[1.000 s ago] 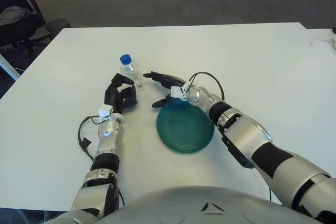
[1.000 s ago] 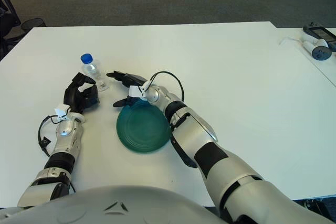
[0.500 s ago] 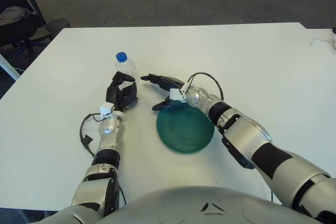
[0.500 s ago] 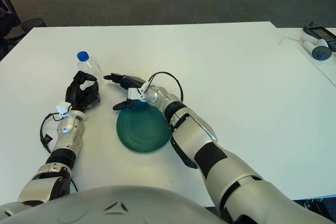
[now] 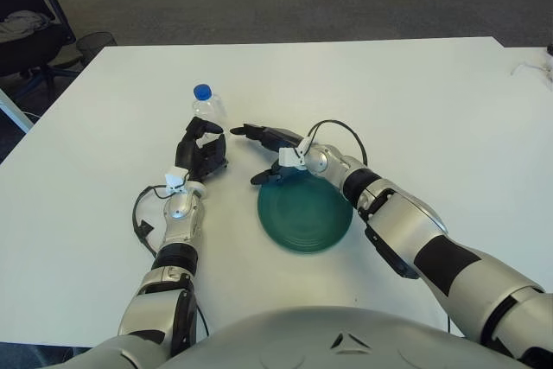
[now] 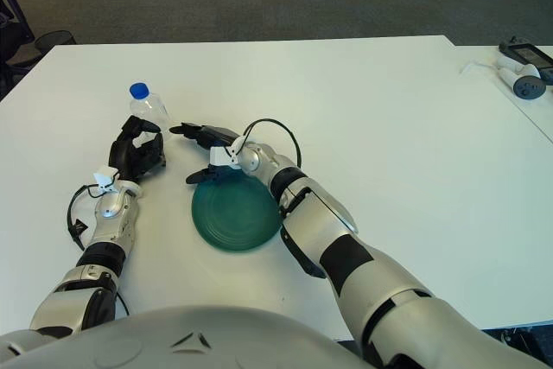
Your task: Put the bottle into the plate.
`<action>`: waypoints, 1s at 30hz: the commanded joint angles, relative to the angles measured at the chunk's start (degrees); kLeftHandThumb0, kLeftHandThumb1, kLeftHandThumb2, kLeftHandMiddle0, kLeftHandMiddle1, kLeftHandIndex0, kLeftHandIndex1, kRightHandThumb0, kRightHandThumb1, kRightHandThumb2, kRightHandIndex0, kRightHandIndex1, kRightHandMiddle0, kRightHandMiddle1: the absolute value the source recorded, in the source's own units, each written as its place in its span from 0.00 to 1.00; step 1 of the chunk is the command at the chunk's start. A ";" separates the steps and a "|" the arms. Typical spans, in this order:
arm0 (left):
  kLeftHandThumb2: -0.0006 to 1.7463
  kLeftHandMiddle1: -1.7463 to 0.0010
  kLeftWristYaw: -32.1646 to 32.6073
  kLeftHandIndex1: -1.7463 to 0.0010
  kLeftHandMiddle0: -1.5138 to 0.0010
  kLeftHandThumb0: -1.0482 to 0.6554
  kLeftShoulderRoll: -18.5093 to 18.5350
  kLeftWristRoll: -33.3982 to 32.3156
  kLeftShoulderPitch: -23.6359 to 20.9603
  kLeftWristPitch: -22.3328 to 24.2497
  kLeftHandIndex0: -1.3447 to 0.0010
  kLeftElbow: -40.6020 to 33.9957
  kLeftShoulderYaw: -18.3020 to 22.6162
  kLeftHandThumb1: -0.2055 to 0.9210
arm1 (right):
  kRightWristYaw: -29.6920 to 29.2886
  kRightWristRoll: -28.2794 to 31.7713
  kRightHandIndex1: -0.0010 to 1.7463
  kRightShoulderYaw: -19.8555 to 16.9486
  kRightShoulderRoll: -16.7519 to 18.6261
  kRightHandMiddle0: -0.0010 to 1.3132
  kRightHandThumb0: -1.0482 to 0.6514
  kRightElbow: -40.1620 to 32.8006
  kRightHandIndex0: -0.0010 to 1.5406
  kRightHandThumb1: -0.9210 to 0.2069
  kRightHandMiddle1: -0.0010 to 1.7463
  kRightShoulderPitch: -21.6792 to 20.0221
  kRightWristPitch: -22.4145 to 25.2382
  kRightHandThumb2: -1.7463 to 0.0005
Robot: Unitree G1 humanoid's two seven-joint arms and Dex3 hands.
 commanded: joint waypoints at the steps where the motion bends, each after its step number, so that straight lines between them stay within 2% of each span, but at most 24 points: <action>1: 0.51 0.00 -1.75 0.01 0.20 0.39 -2.22 0.90 8.53 -0.19 0.72 10.42 -0.98 0.75 | -0.29 0.96 0.04 -0.19 19.33 0.00 0.28 -1.43 0.06 0.36 0.20 3.46 -0.70 0.54; 7: 0.51 0.00 -1.88 0.01 0.20 0.39 -2.15 0.83 8.51 -0.26 0.72 10.53 -0.91 0.75 | -0.36 0.99 0.04 -0.08 19.39 0.00 0.28 -1.42 0.06 0.36 0.20 3.46 -0.63 0.54; 8: 0.51 0.00 2.42 0.01 0.20 0.39 -5.05 1.51 12.55 7.15 0.72 -1.34 -2.33 0.75 | -0.80 7.65 0.04 -7.81 13.10 0.00 0.28 -1.69 0.06 0.36 0.20 -0.62 0.45 0.54; 9: 0.57 0.00 5.65 0.01 0.19 0.37 -7.23 2.02 15.60 12.75 0.68 -10.29 -3.39 0.68 | -1.00 12.99 0.05 -14.01 8.19 0.00 0.24 -1.91 0.07 0.32 0.22 -3.78 1.45 0.57; 10: 0.67 0.00 6.03 0.00 0.18 0.35 -6.87 1.36 14.70 13.48 0.60 -8.05 -2.49 0.56 | -0.96 17.15 0.07 -18.86 4.59 0.00 0.17 -2.07 0.08 0.22 0.26 -6.06 2.30 0.66; 11: 0.74 0.00 5.86 0.00 0.17 0.33 -6.27 0.79 13.69 13.44 0.54 -5.32 -1.71 0.47 | -0.81 19.41 0.11 -21.61 2.71 0.00 0.11 -2.14 0.07 0.14 0.29 -7.26 2.78 0.75; 13: 0.81 0.00 4.74 0.00 0.16 0.31 -4.91 0.07 11.80 12.15 0.49 -0.15 -0.62 0.40 | -0.22 20.16 0.15 -23.00 2.30 0.00 0.07 -2.12 0.05 0.07 0.32 -7.52 3.07 0.82; 15: 0.84 0.00 4.81 0.00 0.15 0.30 -4.65 0.10 11.61 12.61 0.46 -0.06 -0.56 0.35 | 0.52 21.01 0.20 -24.39 1.83 0.00 0.04 -2.10 0.02 0.03 0.33 -7.78 3.43 0.87; 17: 0.86 0.00 5.11 0.00 0.15 0.30 -4.33 0.35 11.22 12.88 0.45 0.35 -0.53 0.33 | 1.89 22.46 0.22 -26.35 1.12 0.00 0.03 -2.16 0.01 0.03 0.34 -8.06 4.06 0.90; 22: 0.90 0.00 5.33 0.00 0.14 0.29 -3.90 0.33 10.59 14.60 0.42 -0.15 -0.52 0.29 | 9.67 30.30 0.24 -35.06 -2.13 0.00 0.06 -2.51 0.00 0.09 0.39 -9.09 7.74 0.94; 24: 0.90 0.00 5.11 0.00 0.14 0.28 -3.85 0.14 10.49 15.00 0.41 -0.20 -0.42 0.28 | 11.86 32.45 0.26 -37.79 -2.79 0.00 0.15 -2.53 0.00 0.15 0.41 -9.45 9.18 0.95; 27: 0.91 0.00 4.68 0.00 0.14 0.28 -3.81 -0.19 10.48 15.15 0.41 0.04 -0.19 0.27 | 14.24 35.52 0.28 -41.59 -3.47 0.00 0.24 -2.93 0.00 0.18 0.43 -9.27 10.12 0.96; 28: 0.91 0.00 4.55 0.00 0.14 0.28 -3.81 -0.30 10.47 15.15 0.41 0.14 -0.11 0.27 | 14.86 36.56 0.28 -42.87 -3.59 0.00 0.27 -3.12 0.00 0.22 0.44 -9.18 10.30 0.91; 30: 0.91 0.00 4.17 0.00 0.14 0.28 -3.72 -0.38 10.45 14.99 0.40 0.43 -0.04 0.26 | 16.22 39.07 0.30 -45.72 -4.25 0.00 0.34 -3.90 0.00 0.39 0.45 -8.41 10.42 0.66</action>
